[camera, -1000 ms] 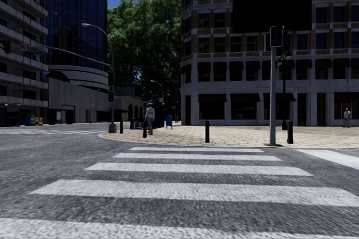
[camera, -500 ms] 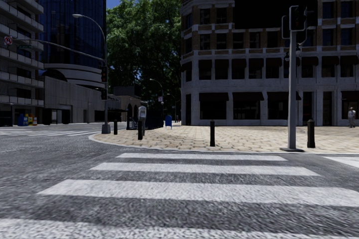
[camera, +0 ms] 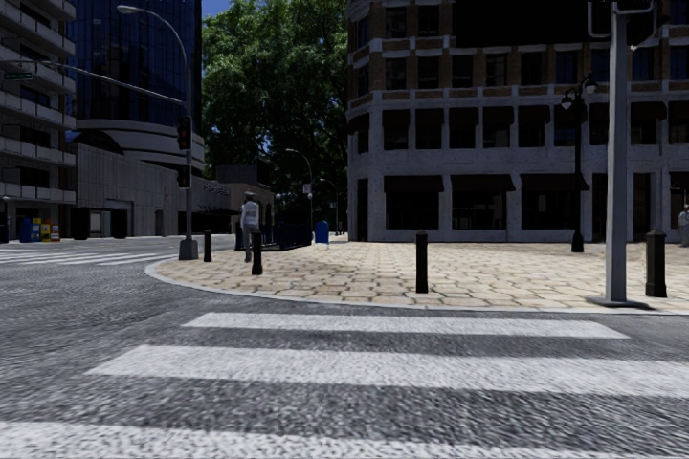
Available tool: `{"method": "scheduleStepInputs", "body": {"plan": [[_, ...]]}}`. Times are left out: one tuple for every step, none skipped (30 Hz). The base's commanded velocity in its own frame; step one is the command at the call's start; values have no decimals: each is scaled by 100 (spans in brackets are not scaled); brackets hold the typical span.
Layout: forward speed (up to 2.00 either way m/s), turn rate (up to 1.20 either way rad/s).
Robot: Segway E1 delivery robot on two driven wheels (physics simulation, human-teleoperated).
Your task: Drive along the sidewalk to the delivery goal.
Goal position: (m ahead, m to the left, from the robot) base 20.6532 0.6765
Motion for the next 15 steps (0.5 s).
{"method": "scheduleStepInputs", "body": {"plan": [[200, 0], [200, 0], [200, 0], [200, 0], [200, 0], [200, 0], [200, 0], [200, 0], [200, 0], [200, 0], [200, 0], [200, 0], [200, 0], [200, 0], [200, 0]]}}
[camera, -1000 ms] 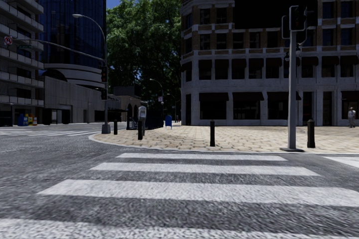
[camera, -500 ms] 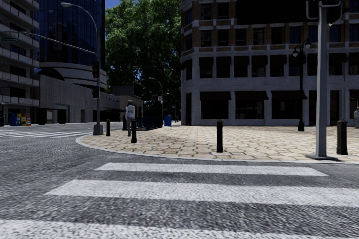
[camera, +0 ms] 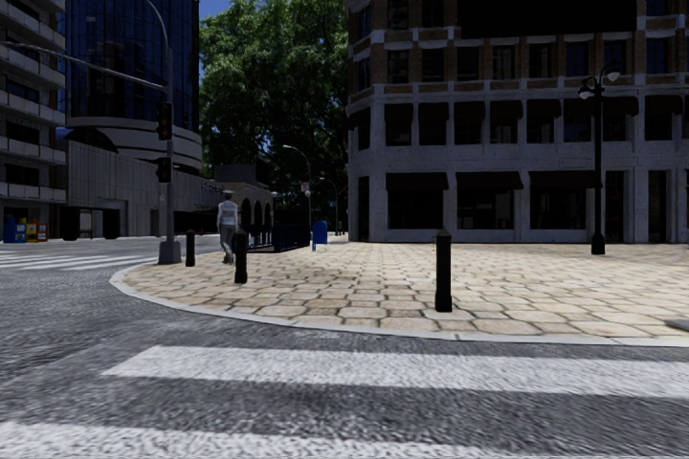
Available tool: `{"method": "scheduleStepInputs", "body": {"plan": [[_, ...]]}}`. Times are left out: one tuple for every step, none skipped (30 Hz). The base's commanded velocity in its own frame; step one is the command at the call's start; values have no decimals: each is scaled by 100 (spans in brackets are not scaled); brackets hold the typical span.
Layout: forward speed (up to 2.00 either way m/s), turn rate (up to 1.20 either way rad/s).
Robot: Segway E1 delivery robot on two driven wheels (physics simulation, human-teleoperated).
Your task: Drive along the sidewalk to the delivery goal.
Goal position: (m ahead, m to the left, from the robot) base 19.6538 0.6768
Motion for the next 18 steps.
{"method": "scheduleStepInputs", "body": {"plan": [[200, 0], [200, 0], [200, 0], [200, 0], [200, 0], [200, 0], [200, 0], [200, 0], [200, 0], [200, 0], [200, 0], [200, 0], [200, 0], [200, 0], [200, 0], [200, 0], [200, 0], [200, 0]]}}
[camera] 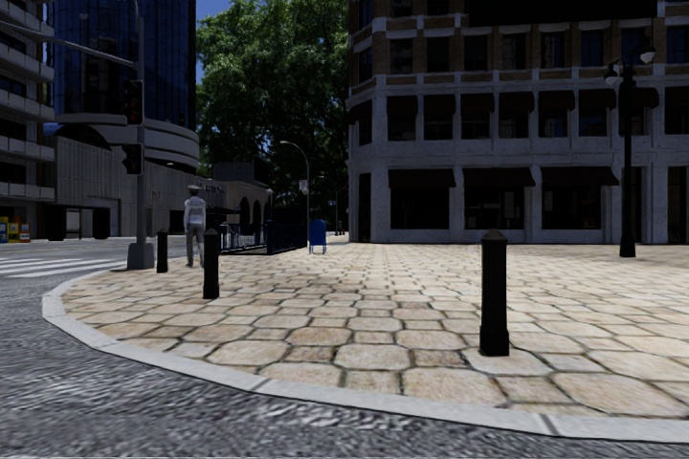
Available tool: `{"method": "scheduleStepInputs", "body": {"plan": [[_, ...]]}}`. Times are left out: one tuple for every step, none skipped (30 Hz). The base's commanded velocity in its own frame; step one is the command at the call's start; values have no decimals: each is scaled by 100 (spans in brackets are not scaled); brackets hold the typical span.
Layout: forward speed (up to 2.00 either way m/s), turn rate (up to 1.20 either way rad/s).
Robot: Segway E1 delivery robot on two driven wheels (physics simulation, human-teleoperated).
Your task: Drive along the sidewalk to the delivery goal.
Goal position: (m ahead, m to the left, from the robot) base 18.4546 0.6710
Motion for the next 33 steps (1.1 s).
{"method": "scheduleStepInputs", "body": {"plan": [[200, 0], [200, 0], [200, 0], [200, 0], [200, 0], [200, 0], [200, 0], [200, 0], [200, -3], [200, -8], [200, -8], [200, -10], [200, -12], [192, -18], [179, -23], [179, -23], [168, -25], [166, -25], [165, -25], [164, -25], [164, -25], [164, -25], [164, -25], [164, -24], [164, -24], [164, -4], [164, 0], [164, 0], [164, 0], [164, 0], [164, 0], [164, 0], [164, 0]]}}
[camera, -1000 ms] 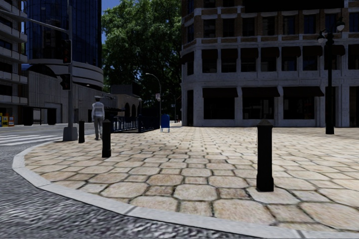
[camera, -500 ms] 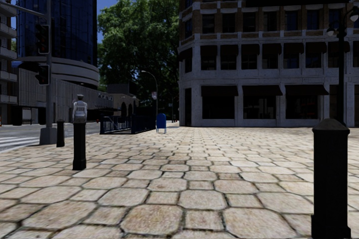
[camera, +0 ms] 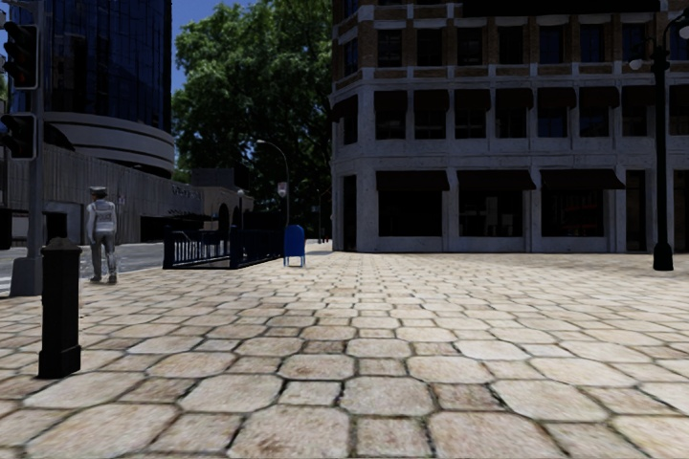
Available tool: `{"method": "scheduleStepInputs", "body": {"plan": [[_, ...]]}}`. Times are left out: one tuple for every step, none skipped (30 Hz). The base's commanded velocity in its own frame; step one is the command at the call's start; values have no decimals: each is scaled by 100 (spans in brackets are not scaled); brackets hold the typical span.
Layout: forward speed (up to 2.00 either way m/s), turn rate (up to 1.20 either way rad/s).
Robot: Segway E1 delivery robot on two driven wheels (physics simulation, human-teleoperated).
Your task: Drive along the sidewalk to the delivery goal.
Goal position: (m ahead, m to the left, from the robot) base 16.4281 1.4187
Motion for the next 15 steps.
{"method": "scheduleStepInputs", "body": {"plan": [[164, 0], [164, 0], [164, 0], [164, 0], [164, 0], [164, 0], [164, 0], [164, 0], [164, 0], [164, 0], [164, 0], [164, 0], [164, 0], [164, 0], [164, 0]]}}
